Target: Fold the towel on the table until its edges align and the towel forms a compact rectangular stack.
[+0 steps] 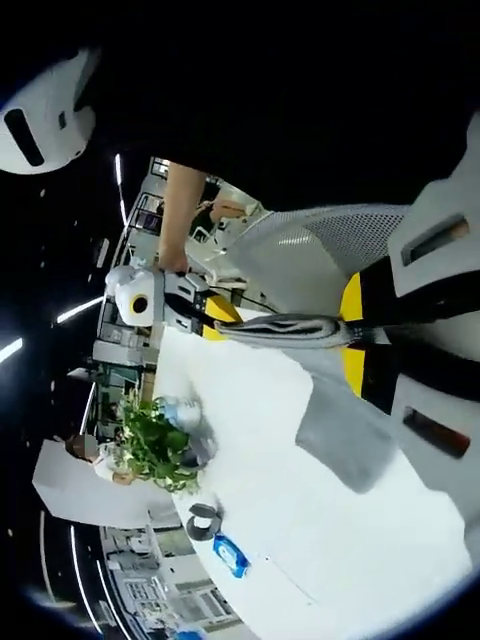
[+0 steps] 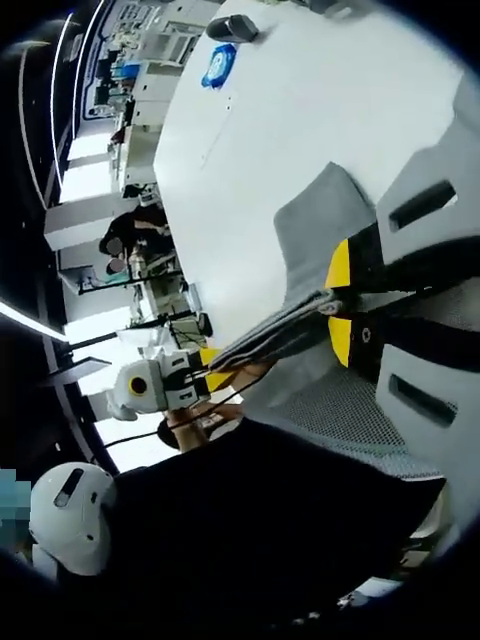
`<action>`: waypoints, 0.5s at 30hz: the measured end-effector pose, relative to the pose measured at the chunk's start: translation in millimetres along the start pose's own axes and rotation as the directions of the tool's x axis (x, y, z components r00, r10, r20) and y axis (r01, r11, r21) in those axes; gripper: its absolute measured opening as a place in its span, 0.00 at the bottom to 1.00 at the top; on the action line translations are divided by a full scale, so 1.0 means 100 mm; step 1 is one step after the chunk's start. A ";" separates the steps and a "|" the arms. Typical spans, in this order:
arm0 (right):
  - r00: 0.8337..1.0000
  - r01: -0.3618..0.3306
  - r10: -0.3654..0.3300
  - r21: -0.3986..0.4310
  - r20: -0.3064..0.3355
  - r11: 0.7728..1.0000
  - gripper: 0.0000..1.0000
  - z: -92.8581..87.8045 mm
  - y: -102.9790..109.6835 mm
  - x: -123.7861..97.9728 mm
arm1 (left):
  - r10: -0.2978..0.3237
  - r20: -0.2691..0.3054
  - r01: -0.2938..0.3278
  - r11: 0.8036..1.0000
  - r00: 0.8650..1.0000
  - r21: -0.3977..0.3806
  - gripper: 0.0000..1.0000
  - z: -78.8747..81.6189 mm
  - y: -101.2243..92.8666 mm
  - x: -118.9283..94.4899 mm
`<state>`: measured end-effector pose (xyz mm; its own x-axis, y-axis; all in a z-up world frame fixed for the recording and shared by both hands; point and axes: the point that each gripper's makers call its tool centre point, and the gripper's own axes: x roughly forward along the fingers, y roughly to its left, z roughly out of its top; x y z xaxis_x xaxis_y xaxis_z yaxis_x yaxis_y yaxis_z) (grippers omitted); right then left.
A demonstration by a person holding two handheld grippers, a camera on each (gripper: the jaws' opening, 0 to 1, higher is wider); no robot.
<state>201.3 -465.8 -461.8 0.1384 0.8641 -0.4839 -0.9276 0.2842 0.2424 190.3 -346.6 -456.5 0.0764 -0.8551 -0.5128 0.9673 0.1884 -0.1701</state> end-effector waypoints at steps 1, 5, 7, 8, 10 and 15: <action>1.000 -0.004 0.004 0.001 0.001 1.000 0.04 0.00 0.01 0.00 | -0.008 -0.005 0.008 1.000 1.000 -0.013 0.06 -0.01 0.00 0.00; 1.000 -0.013 0.013 0.024 0.009 1.000 0.04 -0.02 -0.10 0.05 | -0.010 0.005 0.010 0.999 1.000 -0.053 0.06 -0.03 0.14 0.04; 1.000 -0.012 0.012 0.050 0.004 0.999 0.04 -0.03 -0.20 0.07 | -0.001 0.006 0.002 0.998 1.000 -0.057 0.06 -0.03 0.24 0.07; 1.000 -0.013 0.013 0.064 0.005 0.998 0.04 -0.03 -0.22 0.08 | 0.000 0.005 0.000 0.998 1.000 -0.060 0.06 -0.04 0.28 0.08; 1.000 -0.015 0.014 0.133 0.008 0.991 0.04 -0.03 -0.32 0.11 | -0.008 0.015 0.009 0.996 1.000 -0.090 0.06 -0.04 0.39 0.11; 0.998 -0.054 0.055 0.266 0.004 0.962 0.04 -0.10 -0.57 0.20 | -0.074 0.051 0.085 0.965 0.996 -0.248 0.06 -0.12 0.64 0.22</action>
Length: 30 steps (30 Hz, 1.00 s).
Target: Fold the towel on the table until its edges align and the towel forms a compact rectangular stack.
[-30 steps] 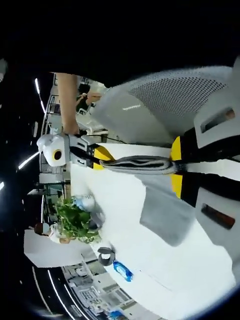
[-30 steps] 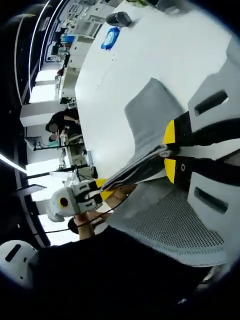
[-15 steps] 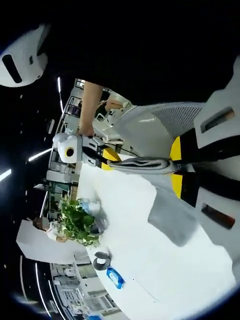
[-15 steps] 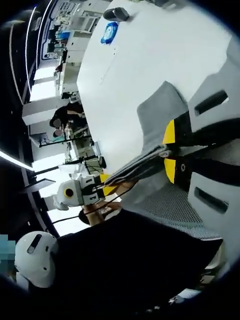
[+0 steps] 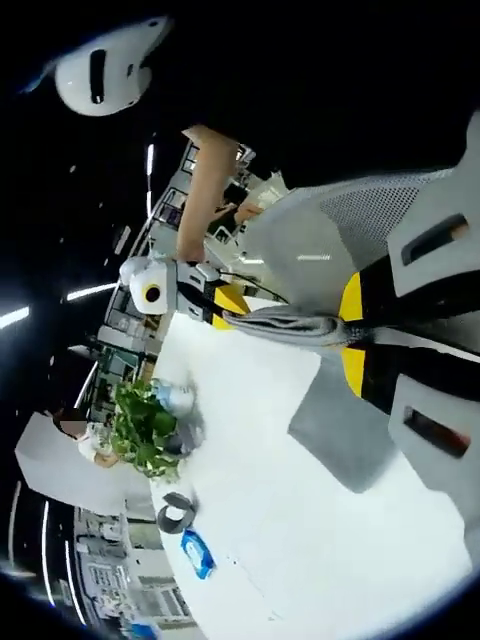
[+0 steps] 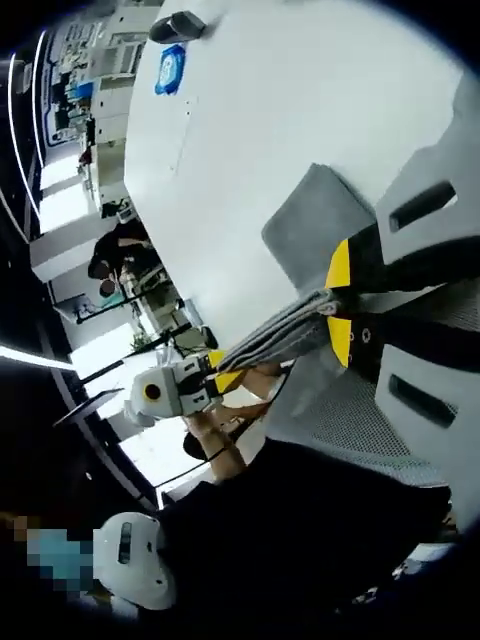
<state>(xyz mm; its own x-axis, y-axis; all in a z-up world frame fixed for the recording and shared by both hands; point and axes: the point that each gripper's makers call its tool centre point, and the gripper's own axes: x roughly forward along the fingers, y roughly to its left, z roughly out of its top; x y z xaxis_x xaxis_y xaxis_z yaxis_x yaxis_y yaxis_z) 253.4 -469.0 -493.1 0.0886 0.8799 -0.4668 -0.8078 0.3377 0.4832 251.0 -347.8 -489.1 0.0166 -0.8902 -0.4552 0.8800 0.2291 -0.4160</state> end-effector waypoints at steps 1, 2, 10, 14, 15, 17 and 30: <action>1.000 -0.001 0.001 0.007 0.003 1.000 0.04 0.01 -0.05 0.02 | 0.002 0.007 -0.002 1.000 1.000 -0.016 0.06 0.00 0.06 0.02; 1.000 -0.011 0.011 0.021 0.000 1.000 0.04 0.00 -0.08 0.03 | -0.008 0.002 0.008 0.999 1.000 -0.031 0.06 -0.02 0.11 0.03; 0.998 -0.056 0.055 0.236 0.012 0.970 0.04 0.02 -0.51 0.18 | -0.039 0.053 0.050 0.974 0.998 -0.221 0.06 -0.10 0.56 0.14; 0.999 -0.047 0.047 0.312 0.008 0.949 0.04 0.00 -0.73 0.28 | -0.011 0.061 0.027 0.963 0.998 -0.269 0.06 -0.13 0.76 0.19; 0.999 -0.040 0.042 0.321 0.000 0.946 0.04 -0.01 -0.77 0.31 | -0.004 0.054 0.019 0.961 0.999 -0.274 0.06 -0.15 0.80 0.21; 0.999 -0.028 0.036 0.342 -0.016 0.939 0.04 -0.05 -0.85 0.37 | 0.023 0.036 -0.012 0.959 0.999 -0.283 0.06 -0.22 0.88 0.25; 0.989 0.148 -0.144 0.386 -0.038 0.910 0.05 -0.22 -1.34 0.63 | 0.206 0.001 -0.188 0.897 0.979 -0.400 0.06 -0.52 1.43 0.43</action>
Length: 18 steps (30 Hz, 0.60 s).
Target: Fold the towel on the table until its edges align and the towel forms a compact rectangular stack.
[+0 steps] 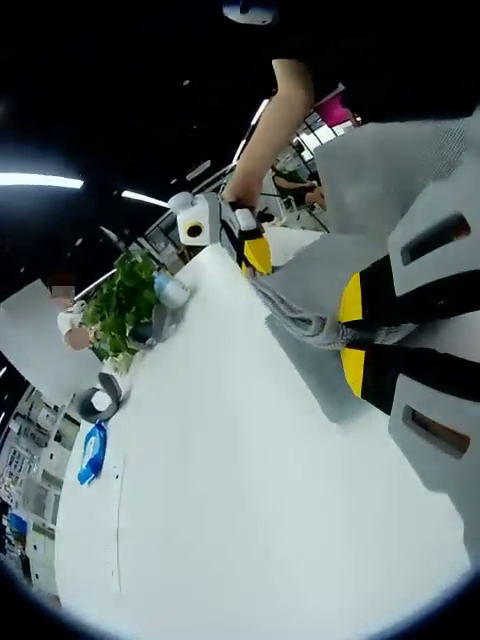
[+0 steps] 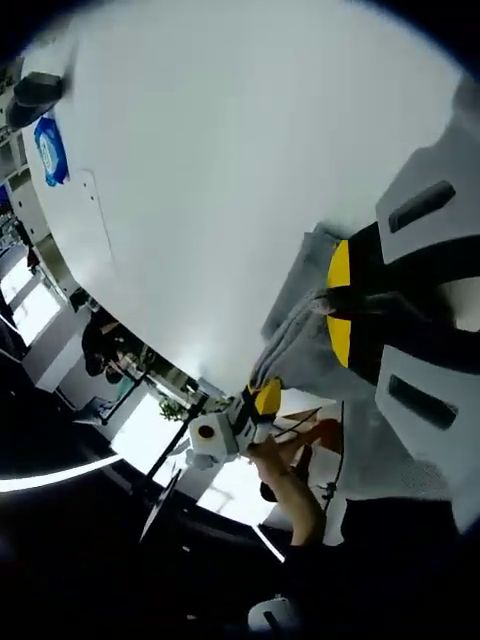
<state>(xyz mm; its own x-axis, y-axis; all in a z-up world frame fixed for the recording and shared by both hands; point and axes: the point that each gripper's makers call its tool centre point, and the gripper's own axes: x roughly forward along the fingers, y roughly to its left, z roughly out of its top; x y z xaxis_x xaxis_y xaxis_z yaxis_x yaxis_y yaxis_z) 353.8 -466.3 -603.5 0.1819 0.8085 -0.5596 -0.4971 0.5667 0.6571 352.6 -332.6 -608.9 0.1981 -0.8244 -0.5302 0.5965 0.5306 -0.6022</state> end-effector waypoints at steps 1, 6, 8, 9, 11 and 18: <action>1.000 0.025 -0.024 -0.016 0.005 1.000 0.05 -0.01 -0.05 0.02 | 0.020 -0.004 -0.020 1.000 1.000 0.015 0.06 -0.02 0.03 0.02; 0.993 0.117 -0.114 -0.095 0.038 0.989 0.05 -0.05 -0.19 0.09 | 0.101 0.015 -0.102 0.990 0.995 0.095 0.06 -0.03 0.14 0.09; 0.988 0.151 -0.145 -0.150 0.050 0.977 0.05 -0.07 -0.22 0.11 | 0.127 0.012 -0.128 0.983 0.992 0.132 0.06 -0.06 0.16 0.12; 0.983 0.182 -0.173 -0.200 0.062 0.963 0.05 -0.06 -0.24 0.12 | 0.148 0.019 -0.149 0.975 0.989 0.163 0.07 -0.06 0.18 0.12; 0.976 0.216 -0.209 -0.298 0.056 0.930 0.07 -0.09 -0.26 0.14 | 0.188 0.041 -0.193 0.954 0.981 0.232 0.08 -0.06 0.23 0.14; 0.918 0.370 -0.378 -0.597 0.118 0.712 0.24 0.00 -0.33 0.12 | 0.325 0.169 -0.366 0.808 0.931 0.462 0.27 0.04 0.34 0.05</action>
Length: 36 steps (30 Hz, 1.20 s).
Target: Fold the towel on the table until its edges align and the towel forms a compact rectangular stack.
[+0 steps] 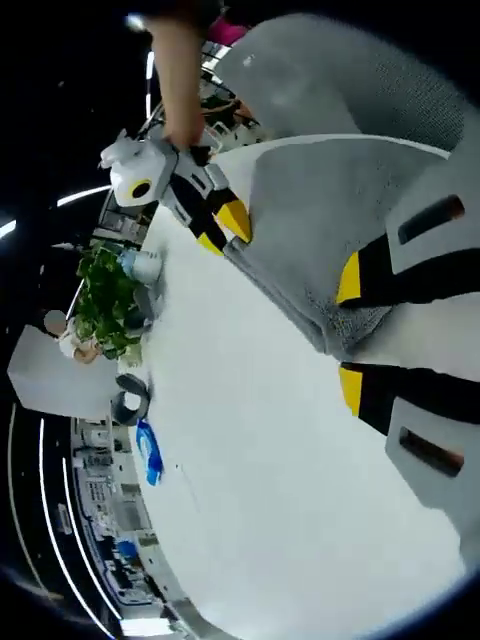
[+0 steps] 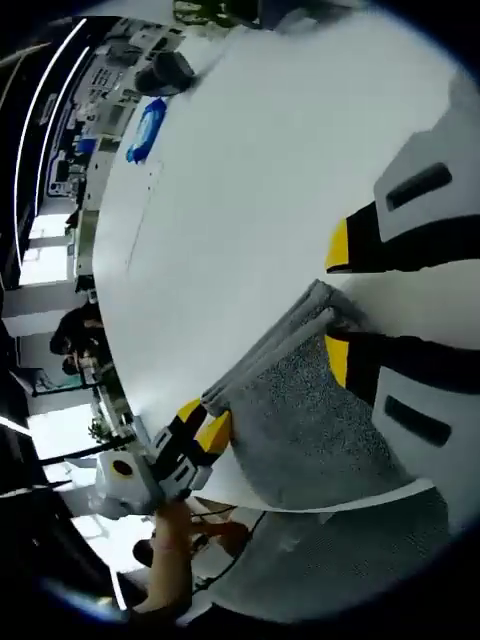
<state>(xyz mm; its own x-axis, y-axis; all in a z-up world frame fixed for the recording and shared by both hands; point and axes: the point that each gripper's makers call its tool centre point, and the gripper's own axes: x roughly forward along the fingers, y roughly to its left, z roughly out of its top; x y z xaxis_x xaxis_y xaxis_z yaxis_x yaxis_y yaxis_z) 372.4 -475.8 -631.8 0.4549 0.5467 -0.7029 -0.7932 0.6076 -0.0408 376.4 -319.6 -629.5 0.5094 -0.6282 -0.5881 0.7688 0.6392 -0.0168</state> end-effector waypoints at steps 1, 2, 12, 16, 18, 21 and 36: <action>1.000 0.025 -0.025 -0.031 -0.001 0.999 0.25 0.02 -0.01 -0.02 | 0.009 0.001 -0.009 1.000 1.000 0.020 0.28 0.00 0.00 -0.01; 0.999 0.034 -0.034 -0.045 0.000 0.998 0.25 0.03 -0.01 -0.03 | 0.014 0.008 -0.015 0.999 1.000 0.032 0.28 0.01 -0.01 -0.03; 0.990 -0.019 0.016 0.019 0.139 1.000 0.23 0.30 0.43 -0.56 | -0.125 0.021 0.120 0.978 0.992 0.168 0.27 0.09 -0.55 -0.44; 0.990 -0.114 0.111 0.030 0.089 0.993 0.22 0.15 0.80 -0.58 | -0.146 -0.029 0.149 0.962 0.989 0.231 0.28 -0.02 -0.75 -0.50; 0.993 -0.116 0.117 -0.024 0.029 0.993 0.20 0.01 0.90 -0.54 | -0.154 -0.032 0.157 0.959 0.988 0.234 0.27 -0.06 -0.82 -0.51; 0.992 -0.126 0.126 -0.006 0.000 0.992 0.21 -0.17 0.95 -0.45 | -0.172 -0.060 0.181 0.963 0.983 0.200 0.27 -0.14 -0.88 -0.47; 0.991 -0.134 0.135 -0.074 0.005 0.988 0.24 -0.32 0.96 -0.32 | -0.136 -0.097 0.160 0.936 0.986 0.314 0.25 -0.32 -0.90 -0.35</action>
<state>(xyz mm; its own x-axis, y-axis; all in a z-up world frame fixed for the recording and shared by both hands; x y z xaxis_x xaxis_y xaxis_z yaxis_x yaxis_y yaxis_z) 268.7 -454.1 -635.9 0.3462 0.6266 -0.6982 -0.8747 0.4846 0.0012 276.6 -340.7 -633.3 0.3601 -0.6634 -0.6559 0.9225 0.3580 0.1444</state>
